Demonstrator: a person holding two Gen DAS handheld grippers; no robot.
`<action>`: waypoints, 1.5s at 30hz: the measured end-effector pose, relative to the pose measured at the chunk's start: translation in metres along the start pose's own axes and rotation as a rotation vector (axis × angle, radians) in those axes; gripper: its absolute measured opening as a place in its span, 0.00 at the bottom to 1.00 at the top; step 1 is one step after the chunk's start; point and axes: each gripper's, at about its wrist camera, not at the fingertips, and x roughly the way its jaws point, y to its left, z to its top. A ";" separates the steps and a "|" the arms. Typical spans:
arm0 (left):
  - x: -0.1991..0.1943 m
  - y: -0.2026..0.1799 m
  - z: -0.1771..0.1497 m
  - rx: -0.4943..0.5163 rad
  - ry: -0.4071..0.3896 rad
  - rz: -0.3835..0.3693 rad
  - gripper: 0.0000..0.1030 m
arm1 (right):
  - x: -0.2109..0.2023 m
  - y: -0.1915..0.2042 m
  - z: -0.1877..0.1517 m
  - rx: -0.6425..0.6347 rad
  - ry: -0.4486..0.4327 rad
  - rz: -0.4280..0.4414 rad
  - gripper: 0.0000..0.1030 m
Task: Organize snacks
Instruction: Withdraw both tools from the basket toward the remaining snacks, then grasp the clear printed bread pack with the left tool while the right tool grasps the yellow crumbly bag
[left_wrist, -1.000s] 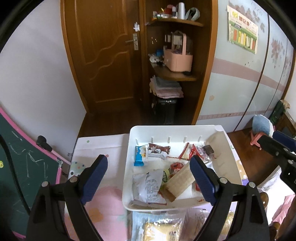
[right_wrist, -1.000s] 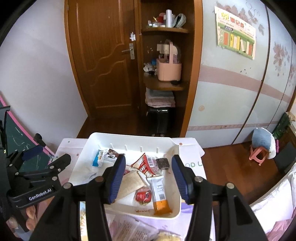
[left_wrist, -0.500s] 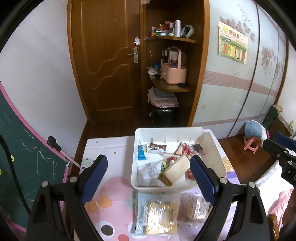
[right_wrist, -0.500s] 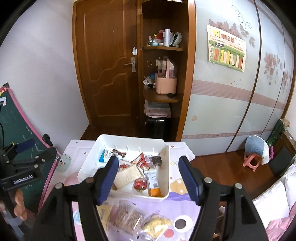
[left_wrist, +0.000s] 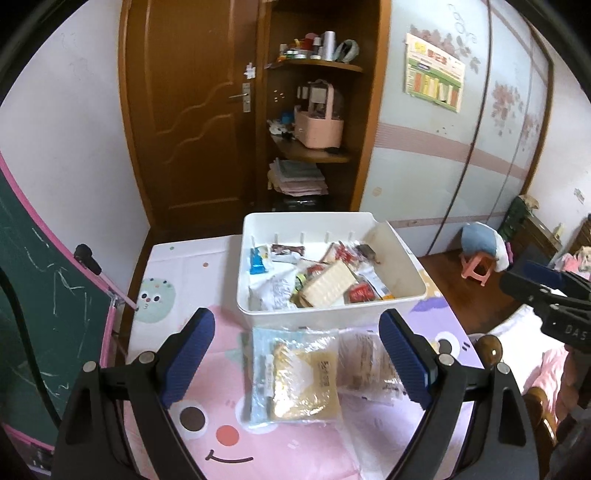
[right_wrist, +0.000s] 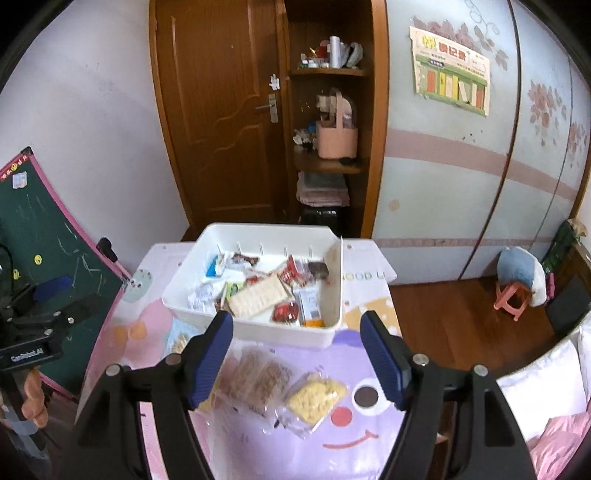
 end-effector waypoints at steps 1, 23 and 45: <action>0.001 -0.003 -0.004 0.007 -0.006 -0.001 0.87 | 0.000 -0.001 -0.004 0.004 0.004 0.002 0.70; 0.170 -0.091 -0.093 0.029 0.260 -0.081 0.89 | 0.139 -0.061 -0.118 0.326 0.336 0.051 0.70; 0.215 -0.109 -0.110 0.116 0.348 -0.128 0.89 | 0.199 -0.038 -0.114 0.200 0.427 0.020 0.57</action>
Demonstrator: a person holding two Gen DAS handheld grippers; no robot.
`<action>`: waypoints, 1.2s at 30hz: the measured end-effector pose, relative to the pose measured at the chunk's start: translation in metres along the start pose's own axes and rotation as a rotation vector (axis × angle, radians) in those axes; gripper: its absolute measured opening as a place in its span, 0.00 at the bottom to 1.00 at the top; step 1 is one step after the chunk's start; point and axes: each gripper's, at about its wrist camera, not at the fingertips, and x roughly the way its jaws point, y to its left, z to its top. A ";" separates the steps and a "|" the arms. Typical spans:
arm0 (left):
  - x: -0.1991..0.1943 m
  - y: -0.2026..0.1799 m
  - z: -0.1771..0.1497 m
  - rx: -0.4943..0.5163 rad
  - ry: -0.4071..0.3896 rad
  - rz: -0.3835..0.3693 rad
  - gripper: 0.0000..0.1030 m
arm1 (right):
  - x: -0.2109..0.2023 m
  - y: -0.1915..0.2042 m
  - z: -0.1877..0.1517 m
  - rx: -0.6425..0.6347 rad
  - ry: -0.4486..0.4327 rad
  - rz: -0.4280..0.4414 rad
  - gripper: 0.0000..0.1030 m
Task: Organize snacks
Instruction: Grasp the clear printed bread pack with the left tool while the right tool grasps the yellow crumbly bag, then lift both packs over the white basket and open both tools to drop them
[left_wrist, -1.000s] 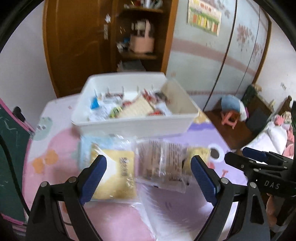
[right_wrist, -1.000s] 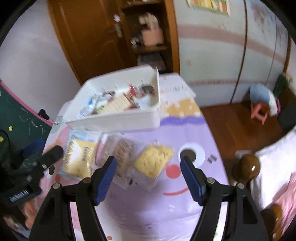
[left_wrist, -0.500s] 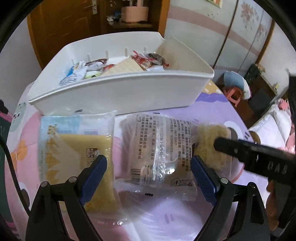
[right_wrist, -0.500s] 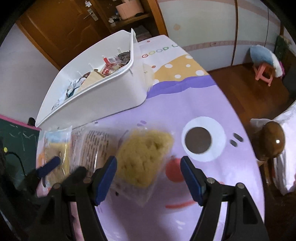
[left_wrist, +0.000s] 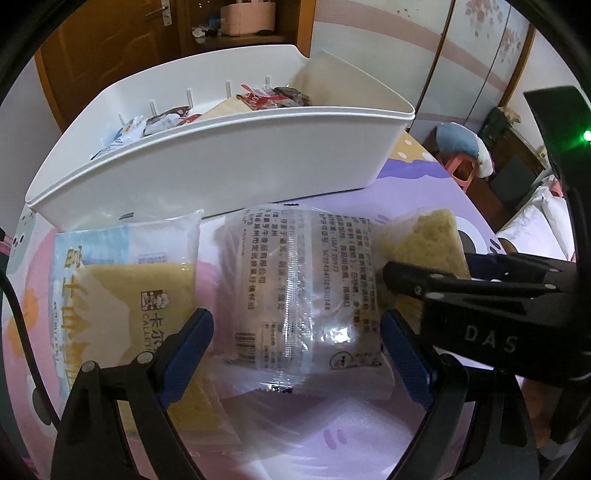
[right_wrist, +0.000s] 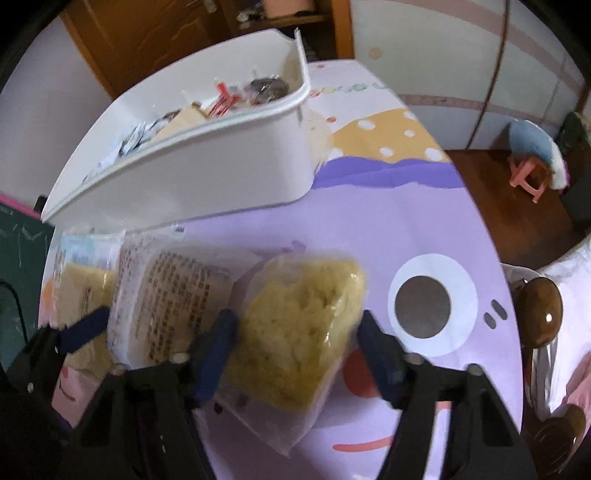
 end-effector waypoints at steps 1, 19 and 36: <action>0.000 0.000 0.000 0.001 0.000 -0.004 0.89 | -0.002 -0.005 -0.001 0.000 -0.001 -0.010 0.57; 0.014 -0.003 0.008 -0.062 0.025 -0.006 0.72 | -0.023 -0.032 -0.034 0.031 0.002 0.029 0.54; -0.118 0.017 -0.036 -0.124 -0.160 -0.075 0.67 | -0.060 -0.001 -0.072 -0.022 0.004 0.104 0.38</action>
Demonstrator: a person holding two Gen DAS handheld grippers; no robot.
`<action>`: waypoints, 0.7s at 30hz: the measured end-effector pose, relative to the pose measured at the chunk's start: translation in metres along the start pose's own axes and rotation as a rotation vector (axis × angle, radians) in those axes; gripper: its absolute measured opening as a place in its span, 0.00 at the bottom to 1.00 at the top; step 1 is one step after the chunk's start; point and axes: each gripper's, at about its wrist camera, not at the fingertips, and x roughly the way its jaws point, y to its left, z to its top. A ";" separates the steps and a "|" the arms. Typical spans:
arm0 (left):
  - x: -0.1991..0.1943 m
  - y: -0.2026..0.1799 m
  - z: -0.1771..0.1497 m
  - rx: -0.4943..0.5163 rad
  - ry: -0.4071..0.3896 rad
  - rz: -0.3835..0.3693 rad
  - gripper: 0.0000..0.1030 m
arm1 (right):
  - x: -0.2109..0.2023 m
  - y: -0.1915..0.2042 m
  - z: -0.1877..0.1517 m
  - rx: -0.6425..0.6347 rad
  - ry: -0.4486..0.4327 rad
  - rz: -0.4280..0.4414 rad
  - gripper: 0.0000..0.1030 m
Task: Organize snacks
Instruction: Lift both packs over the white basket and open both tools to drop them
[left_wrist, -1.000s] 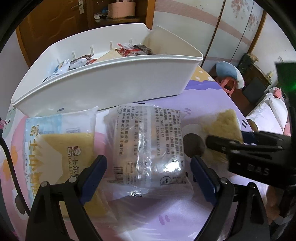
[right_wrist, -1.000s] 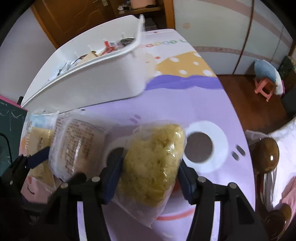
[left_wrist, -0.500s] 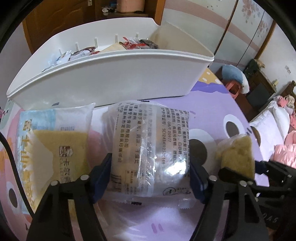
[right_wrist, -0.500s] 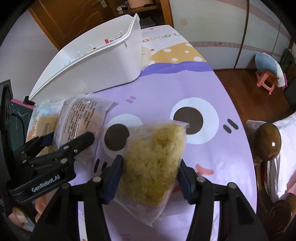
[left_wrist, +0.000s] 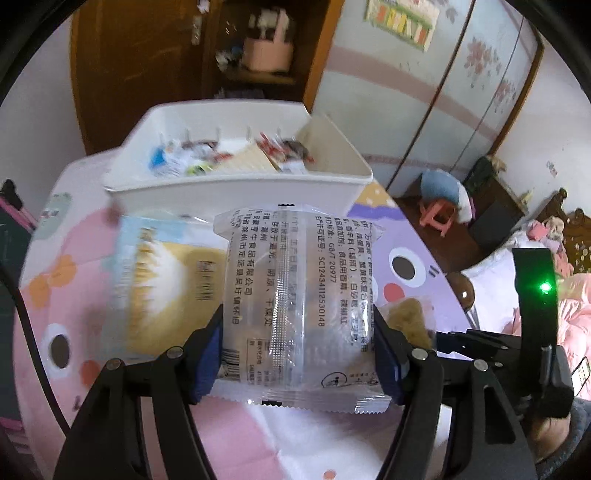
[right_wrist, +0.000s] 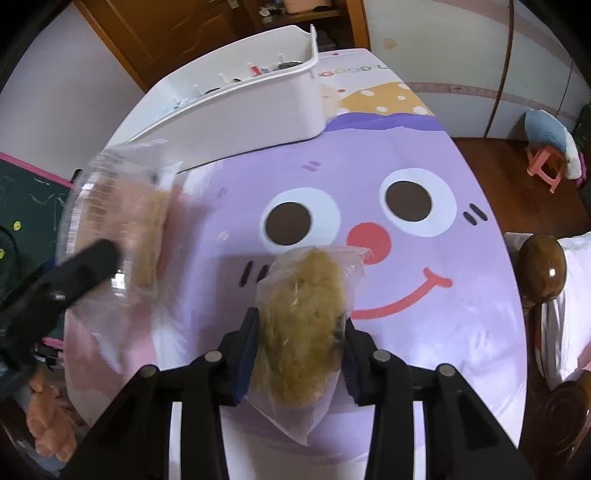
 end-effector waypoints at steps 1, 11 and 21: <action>-0.008 0.006 0.000 -0.008 -0.013 0.001 0.67 | -0.006 0.005 0.000 -0.012 -0.015 0.007 0.38; -0.083 0.040 0.031 -0.026 -0.129 0.072 0.67 | -0.078 0.047 0.036 -0.145 -0.198 0.018 0.38; -0.150 0.038 0.128 0.041 -0.316 0.160 0.67 | -0.186 0.086 0.121 -0.275 -0.528 -0.076 0.38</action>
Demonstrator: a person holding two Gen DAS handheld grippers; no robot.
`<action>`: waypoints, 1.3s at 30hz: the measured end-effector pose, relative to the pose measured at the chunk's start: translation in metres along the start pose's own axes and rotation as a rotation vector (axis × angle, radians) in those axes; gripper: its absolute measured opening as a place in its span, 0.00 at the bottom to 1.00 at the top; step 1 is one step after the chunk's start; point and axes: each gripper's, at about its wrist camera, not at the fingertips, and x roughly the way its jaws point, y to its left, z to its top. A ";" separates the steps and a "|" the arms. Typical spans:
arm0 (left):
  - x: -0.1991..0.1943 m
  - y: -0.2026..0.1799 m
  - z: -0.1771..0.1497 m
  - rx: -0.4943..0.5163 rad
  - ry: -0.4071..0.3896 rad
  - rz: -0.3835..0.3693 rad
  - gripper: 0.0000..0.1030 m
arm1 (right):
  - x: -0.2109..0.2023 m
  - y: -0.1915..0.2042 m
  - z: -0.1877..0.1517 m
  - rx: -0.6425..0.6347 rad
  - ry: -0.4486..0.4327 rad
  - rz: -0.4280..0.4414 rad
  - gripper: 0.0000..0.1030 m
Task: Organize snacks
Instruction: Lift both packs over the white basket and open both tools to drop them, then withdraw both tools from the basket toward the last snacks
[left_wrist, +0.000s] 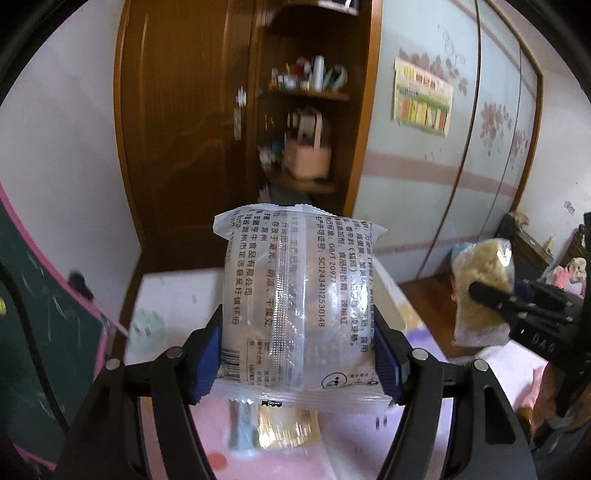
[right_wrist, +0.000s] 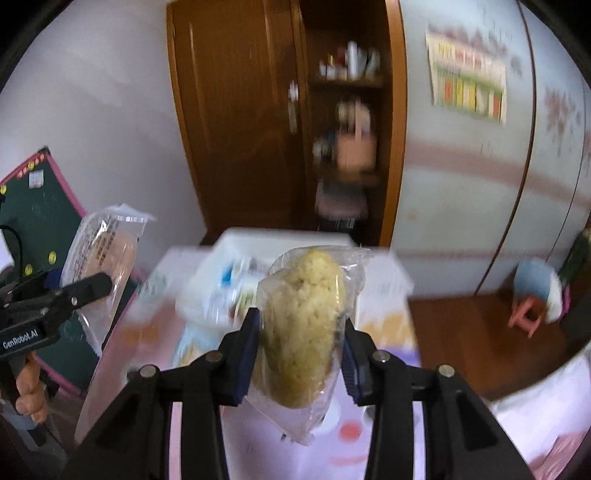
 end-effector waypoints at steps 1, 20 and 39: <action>-0.001 0.000 0.010 0.005 -0.015 0.007 0.67 | -0.002 0.000 0.013 -0.007 -0.028 -0.010 0.38; 0.135 -0.001 0.079 0.008 0.031 0.086 0.68 | 0.117 -0.006 0.077 0.027 0.013 -0.039 0.39; 0.220 0.023 0.026 0.008 0.186 0.137 0.81 | 0.196 -0.023 0.031 0.092 0.221 -0.017 0.60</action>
